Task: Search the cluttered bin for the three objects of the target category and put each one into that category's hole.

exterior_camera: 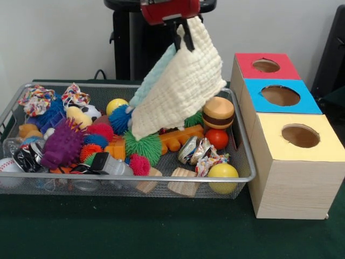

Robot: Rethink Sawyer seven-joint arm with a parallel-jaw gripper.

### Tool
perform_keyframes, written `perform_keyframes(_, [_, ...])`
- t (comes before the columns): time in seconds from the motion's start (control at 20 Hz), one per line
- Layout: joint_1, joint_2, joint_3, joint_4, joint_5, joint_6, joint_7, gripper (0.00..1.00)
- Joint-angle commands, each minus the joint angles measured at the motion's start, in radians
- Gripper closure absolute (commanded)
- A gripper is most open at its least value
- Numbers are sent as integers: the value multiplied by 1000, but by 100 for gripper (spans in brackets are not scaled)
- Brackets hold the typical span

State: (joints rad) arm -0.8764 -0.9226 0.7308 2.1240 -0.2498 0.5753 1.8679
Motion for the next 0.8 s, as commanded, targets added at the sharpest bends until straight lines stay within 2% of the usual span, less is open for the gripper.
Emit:
perform_keyframes(0.05, [87, -13, -115, -10, -7, -119, 201, 100])
perform_keyframes(0.2, [179, 6, -203, -62, -76, -180, 218, 100])
perform_keyframes(0.4, [281, 32, -310, -109, -109, -238, 218, 100])
perform_keyframes(0.75, [324, 47, -369, -123, -84, -267, 155, 100])
perform_keyframes(0.8, [326, 47, -378, -118, -78, -299, 140, 0])
